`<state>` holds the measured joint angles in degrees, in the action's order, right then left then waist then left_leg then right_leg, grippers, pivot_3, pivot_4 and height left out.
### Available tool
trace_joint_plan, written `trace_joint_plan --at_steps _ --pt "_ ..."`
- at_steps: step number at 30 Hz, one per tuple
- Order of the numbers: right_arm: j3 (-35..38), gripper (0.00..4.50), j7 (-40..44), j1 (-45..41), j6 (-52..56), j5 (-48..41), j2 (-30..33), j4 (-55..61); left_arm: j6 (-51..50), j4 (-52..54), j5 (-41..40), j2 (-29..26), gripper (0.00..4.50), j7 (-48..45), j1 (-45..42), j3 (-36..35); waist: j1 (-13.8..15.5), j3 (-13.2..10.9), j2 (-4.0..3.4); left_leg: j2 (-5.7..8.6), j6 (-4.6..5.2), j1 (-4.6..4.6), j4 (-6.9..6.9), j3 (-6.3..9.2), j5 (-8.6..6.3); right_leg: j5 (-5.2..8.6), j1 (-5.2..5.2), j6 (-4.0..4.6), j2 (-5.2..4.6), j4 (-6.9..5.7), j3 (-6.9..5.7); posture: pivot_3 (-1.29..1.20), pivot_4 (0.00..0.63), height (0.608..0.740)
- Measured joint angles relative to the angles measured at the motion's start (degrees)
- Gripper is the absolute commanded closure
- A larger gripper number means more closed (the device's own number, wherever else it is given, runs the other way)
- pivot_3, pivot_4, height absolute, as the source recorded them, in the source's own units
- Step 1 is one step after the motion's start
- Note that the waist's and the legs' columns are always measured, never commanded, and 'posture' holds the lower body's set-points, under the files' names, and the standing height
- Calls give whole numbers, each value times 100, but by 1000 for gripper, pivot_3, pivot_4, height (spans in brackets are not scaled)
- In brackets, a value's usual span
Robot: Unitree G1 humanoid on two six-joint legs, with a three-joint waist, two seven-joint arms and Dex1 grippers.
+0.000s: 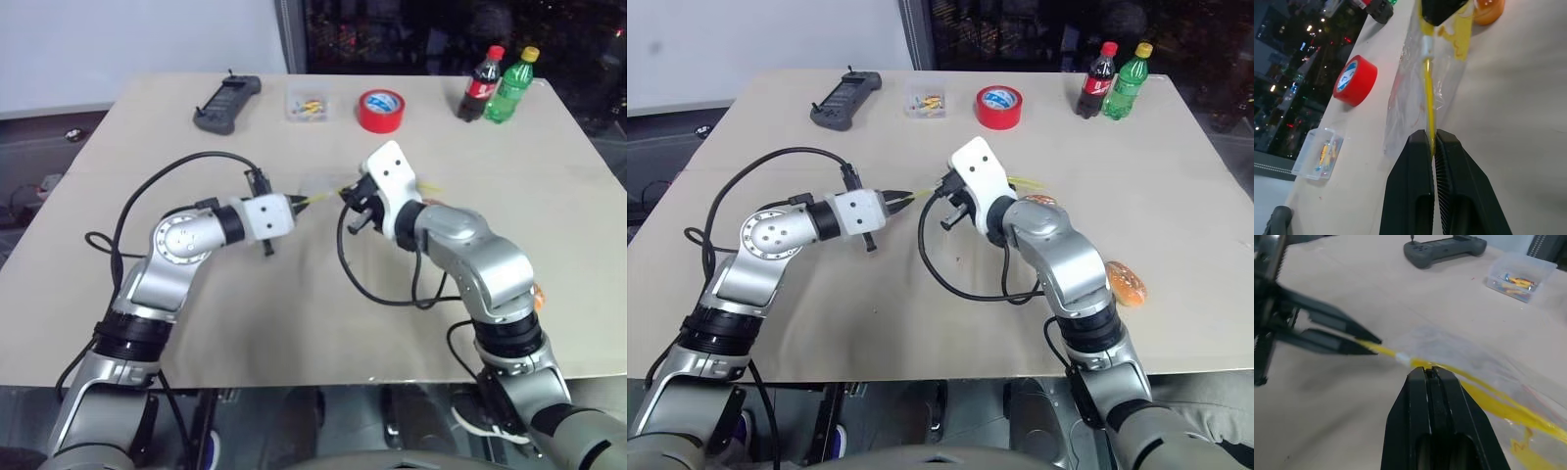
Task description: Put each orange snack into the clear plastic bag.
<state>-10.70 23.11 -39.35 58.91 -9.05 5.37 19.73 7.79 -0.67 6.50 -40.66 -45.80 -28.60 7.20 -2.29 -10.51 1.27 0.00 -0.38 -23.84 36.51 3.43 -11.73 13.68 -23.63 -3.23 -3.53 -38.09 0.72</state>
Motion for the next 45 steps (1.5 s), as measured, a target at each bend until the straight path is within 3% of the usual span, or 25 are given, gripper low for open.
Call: trace_joint_plan --at_steps 6,13,18,21,25,28,31,37,40,45 --pt "363 4455 -308 0 181 -174 -282 -163 38 13 0 -18 4500 -6 72 0 1 0 0 0 0 0 -1 -1 0 0 0 0 0 0 1 0 150 719" --pt "1553 4455 -1167 -7 518 -640 -1260 -706 282 160 2 -92 4500 -68 193 4 7 -1 -2 -5 0 0 -5 -3 0 -1 -3 1 5 1 2 0 150 719" --pt "1964 4455 -1788 -14 296 -627 -1269 -1200 412 250 5 -174 4500 -75 348 2 6 -1 -3 -5 0 1 -6 -4 0 -1 -4 1 5 1 4 0 150 719" --pt "1258 4455 -1872 38 -438 -14 -852 -1426 389 255 4 -186 4500 -67 451 -3 -27 -5 -8 -7 0 1 -10 -12 0 0 -14 1 9 -1 13 0 150 719" --pt "-936 4455 -1155 269 -2833 1498 791 -1678 107 522 -2 -245 4500 11 786 -227 -40 -5 -8 -7 0 0 -11 -19 0 0 -14 0 8 8 18 0 150 719" --pt "-1820 4455 -993 254 -4056 2363 1208 -2144 -140 805 -1 -255 4500 86 1090 -308 -68 -5 -8 -14 0 2 -11 -21 0 0 -15 0 15 6 20 0 150 719" --pt "-2448 3112 -1023 -21 -5075 3185 1391 -2881 -286 1014 4 -243 4500 157 1294 -333 -54 -5 -7 -17 0 2 -9 -20 0 0 -13 1 19 6 20 0 150 719" --pt "-2515 189 -1250 -338 -6125 4103 1667 -3623 -740 1074 50 -73 4500 414 1259 -362 29 -4 -6 -15 -1 0 -8 -16 0 -1 -9 3 19 13 18 0 150 719" --pt "-2344 85 -1080 -203 -6297 4050 1806 -3436 -970 1073 142 11 4500 522 1084 -333 29 -4 -5 -15 0 -1 -8 -15 0 -1 -9 3 19 12 18 0 150 719" --pt "-1474 85 -59 523 -5984 3062 2126 -2328 -1204 911 342 44 4500 659 919 -297 24 -4 -5 -16 0 2 -7 -16 0 -1 -6 3 19 10 19 0 150 719"
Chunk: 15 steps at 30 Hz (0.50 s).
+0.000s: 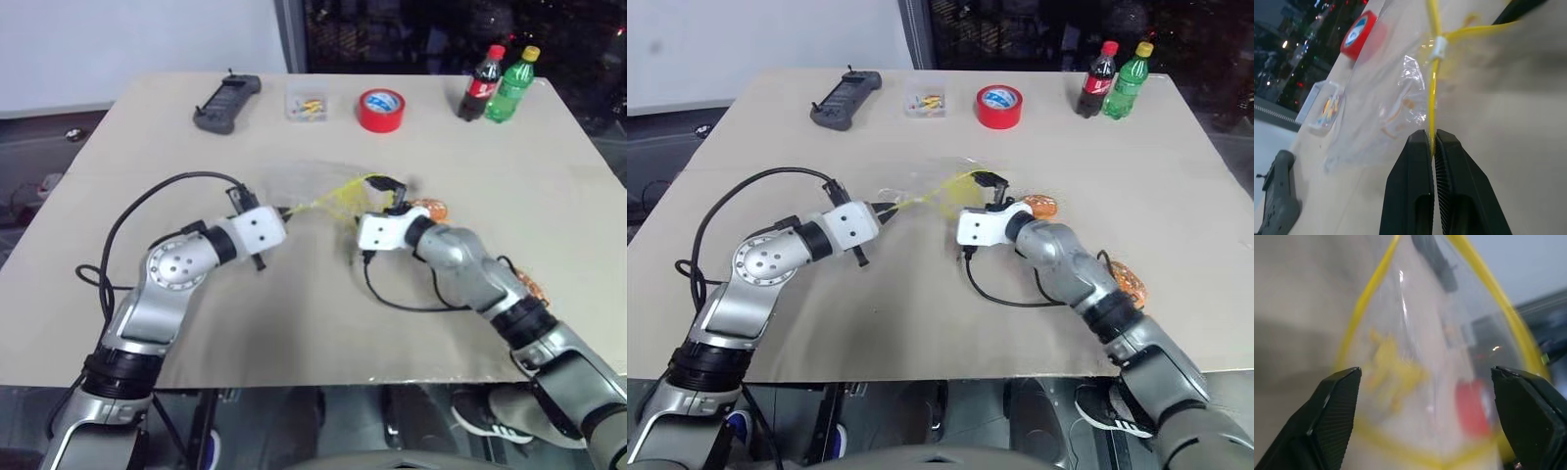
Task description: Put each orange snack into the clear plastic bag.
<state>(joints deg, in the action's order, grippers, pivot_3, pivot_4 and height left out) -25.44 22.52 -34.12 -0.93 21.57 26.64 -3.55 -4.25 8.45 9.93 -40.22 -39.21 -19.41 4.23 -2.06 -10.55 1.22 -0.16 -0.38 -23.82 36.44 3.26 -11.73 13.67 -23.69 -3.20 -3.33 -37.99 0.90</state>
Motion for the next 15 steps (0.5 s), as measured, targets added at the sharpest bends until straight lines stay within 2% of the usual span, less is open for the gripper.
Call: trace_joint_plan --at_steps 5,8,12,15 --pt "1107 85 1100 603 1017 -1458 364 1127 -3 -256 7 5 4500 9 -142 57 13 0 0 -2 0 1 5 1 0 0 6 0 0 0 -2 0 150 719" --pt "1366 85 1595 601 1161 -1755 779 1145 52 -285 1 7 4500 -39 -235 80 9 0 0 -2 0 6 7 1 0 0 9 0 0 0 -3 0 150 719" --pt "1290 85 2133 206 764 -1679 1145 -36 108 -290 -11 31 4500 -64 -272 86 -20 0 0 -3 0 9 7 -6 0 0 8 0 1 0 2 0 150 719" --pt "1202 85 2497 -313 396 -1666 1075 -1173 111 -279 -44 61 4500 -79 -259 88 -42 -1 1 -4 0 9 6 -9 0 0 7 1 2 0 5 0 150 719"
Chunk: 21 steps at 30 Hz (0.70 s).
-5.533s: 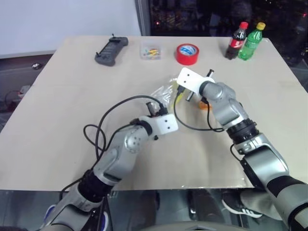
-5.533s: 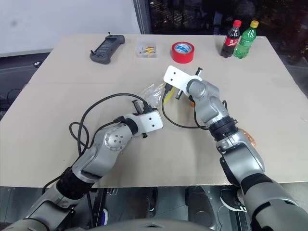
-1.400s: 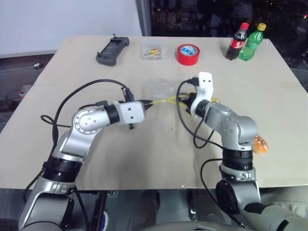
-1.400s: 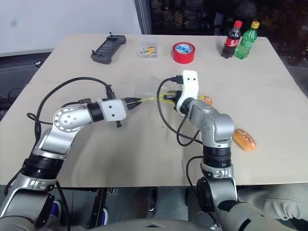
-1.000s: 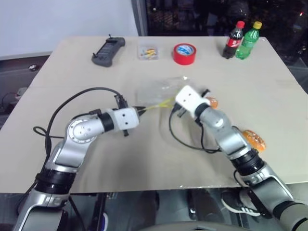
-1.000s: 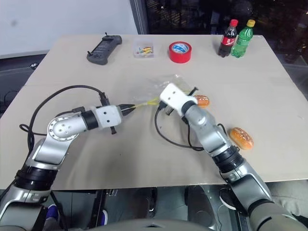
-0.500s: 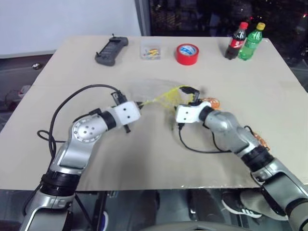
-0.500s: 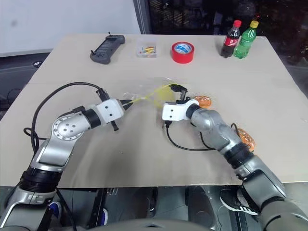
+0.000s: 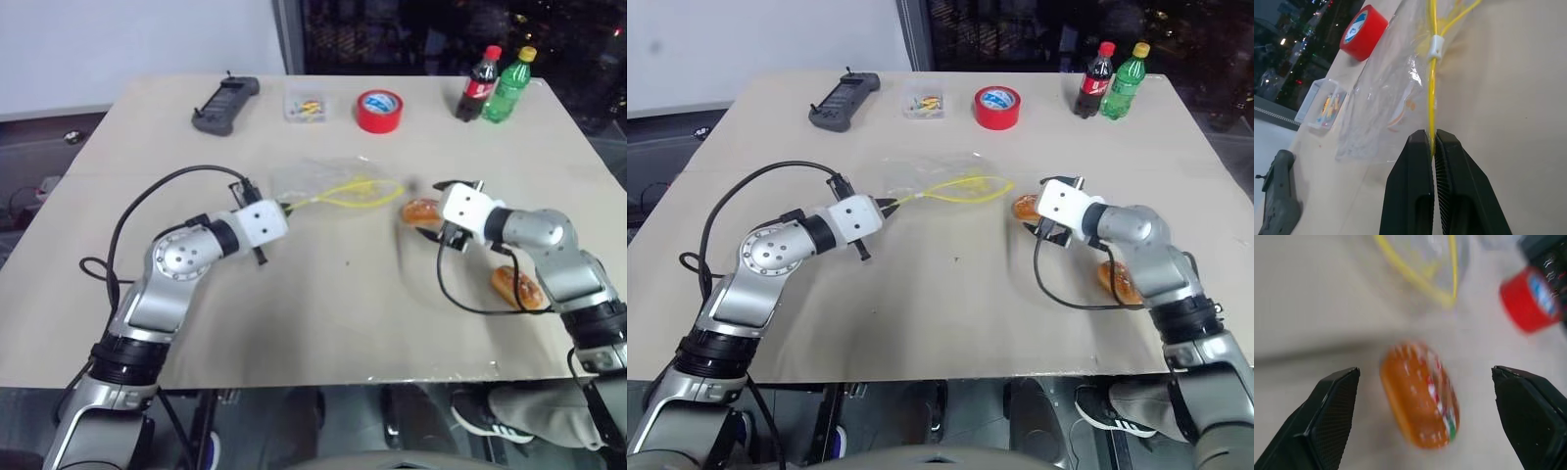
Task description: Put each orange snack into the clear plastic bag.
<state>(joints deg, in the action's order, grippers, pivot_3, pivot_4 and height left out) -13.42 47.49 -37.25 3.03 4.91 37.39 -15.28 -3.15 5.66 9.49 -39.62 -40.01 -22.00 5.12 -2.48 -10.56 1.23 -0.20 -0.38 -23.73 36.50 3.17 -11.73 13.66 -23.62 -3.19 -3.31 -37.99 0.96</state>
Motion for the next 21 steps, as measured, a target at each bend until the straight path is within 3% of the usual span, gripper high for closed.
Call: trace_joint_plan --at_steps 5,8,11,12,13,15,16,18,21 --pt "-235 85 247 -1037 -872 255 -423 -2276 -22 186 -68 41 4500 -36 162 0 9 -1 -1 0 0 -3 -1 -1 0 -1 -2 2 0 3 2 0 150 719" --pt "-215 694 626 -1442 -1111 187 -556 -3136 -58 264 -65 20 4500 -37 315 -7 15 1 2 1 0 -1 -1 -4 0 -2 1 3 -2 3 3 0 150 719" --pt "-164 2111 1002 -1530 -1182 87 -614 -3462 -143 385 -62 -5 4500 -20 401 -18 23 1 1 1 0 1 0 -3 0 -2 2 3 -2 0 3 0 150 719" --pt "-155 2391 1072 -1530 -1187 78 -607 -3476 -152 396 -62 -6 4500 -16 412 -19 27 1 1 1 0 1 0 -3 0 -2 2 3 -2 0 3 0 150 719" --pt "-119 3181 1174 -1466 -1149 29 -563 -3367 -157 403 -62 -6 4500 -10 414 -19 34 1 1 0 0 0 0 -2 0 -2 2 3 -2 0 2 0 150 719" --pt "-5 3651 1356 -1245 -1018 -110 -431 -3095 -164 437 -61 -20 4500 18 432 -45 59 0 0 3 0 -3 0 0 0 -3 2 4 -5 1 0 0 150 719" --pt "15 3857 1385 -1186 -979 -131 -394 -3007 -164 443 -61 -20 4500 20 431 -45 61 1 0 3 0 -3 0 1 0 -3 2 4 -5 1 0 0 150 719" --pt "347 4224 1551 -228 -284 -463 90 -1545 -131 433 -27 -35 4500 26 397 -40 158 -1 -4 5 1 -10 0 5 -1 -3 0 4 -8 2 -4 0 150 719" --pt "681 4366 1450 456 772 -832 256 -137 4 356 56 -48 4500 27 310 6 171 -2 -4 3 2 -7 2 5 -1 -2 0 4 -7 -2 -4 0 150 719"
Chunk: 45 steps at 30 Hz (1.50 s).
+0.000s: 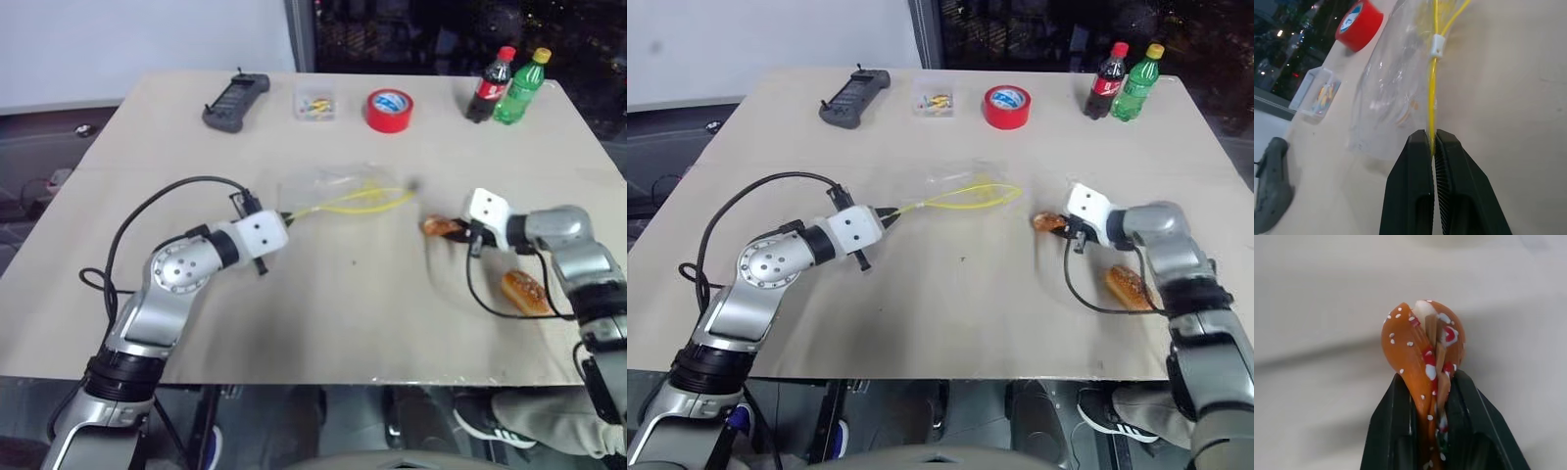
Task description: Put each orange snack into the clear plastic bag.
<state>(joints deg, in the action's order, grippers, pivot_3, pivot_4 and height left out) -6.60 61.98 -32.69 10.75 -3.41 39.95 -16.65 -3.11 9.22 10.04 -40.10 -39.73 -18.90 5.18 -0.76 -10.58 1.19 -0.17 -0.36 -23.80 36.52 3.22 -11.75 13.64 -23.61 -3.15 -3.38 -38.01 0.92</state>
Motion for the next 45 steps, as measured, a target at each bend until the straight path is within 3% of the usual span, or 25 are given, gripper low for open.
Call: trace_joint_plan --at_steps 3,6,12,25,31,37,45 --pt "261 4368 -353 443 1438 -541 -131 1656 163 -131 31 5 4500 0 -140 37 -58 1 -2 -7 0 8 1 -7 0 0 0 0 8 -3 8 0 150 719" --pt "396 4369 -1307 448 2903 -848 -929 2825 346 -229 57 29 4500 -9 -229 153 -100 3 -2 -19 0 10 3 -3 0 -2 1 4 24 -4 6 0 150 719" --pt "317 4370 -2610 249 4232 -888 -1799 3198 511 -306 70 40 4500 -20 -259 235 -56 2 -3 -11 0 0 4 -4 0 -4 -2 5 17 3 5 0 150 719" --pt "161 4395 -3818 -56 4584 -816 -2792 2848 729 -122 129 -4 4500 -142 122 380 -35 2 -3 -13 0 1 3 -4 0 -4 -4 6 20 2 5 0 150 719" --pt "741 4397 -3972 -99 5027 -1338 -3357 2448 1112 -124 170 -140 4500 -312 196 442 -33 2 -4 -15 0 2 2 -5 0 -4 -4 6 21 1 5 0 150 719" --pt "1821 4398 -4112 -340 5457 -2218 -4032 1989 1237 -156 126 -172 4500 -480 222 442 -38 1 -5 -17 0 3 1 -5 0 -4 -5 7 23 0 5 0 150 719" --pt "2612 4406 -4442 -643 5508 -2873 -4302 1385 1536 -404 -137 -318 4500 -736 273 408 -48 1 -7 -17 0 3 0 -5 0 -4 -6 7 24 0 5 0 150 719"
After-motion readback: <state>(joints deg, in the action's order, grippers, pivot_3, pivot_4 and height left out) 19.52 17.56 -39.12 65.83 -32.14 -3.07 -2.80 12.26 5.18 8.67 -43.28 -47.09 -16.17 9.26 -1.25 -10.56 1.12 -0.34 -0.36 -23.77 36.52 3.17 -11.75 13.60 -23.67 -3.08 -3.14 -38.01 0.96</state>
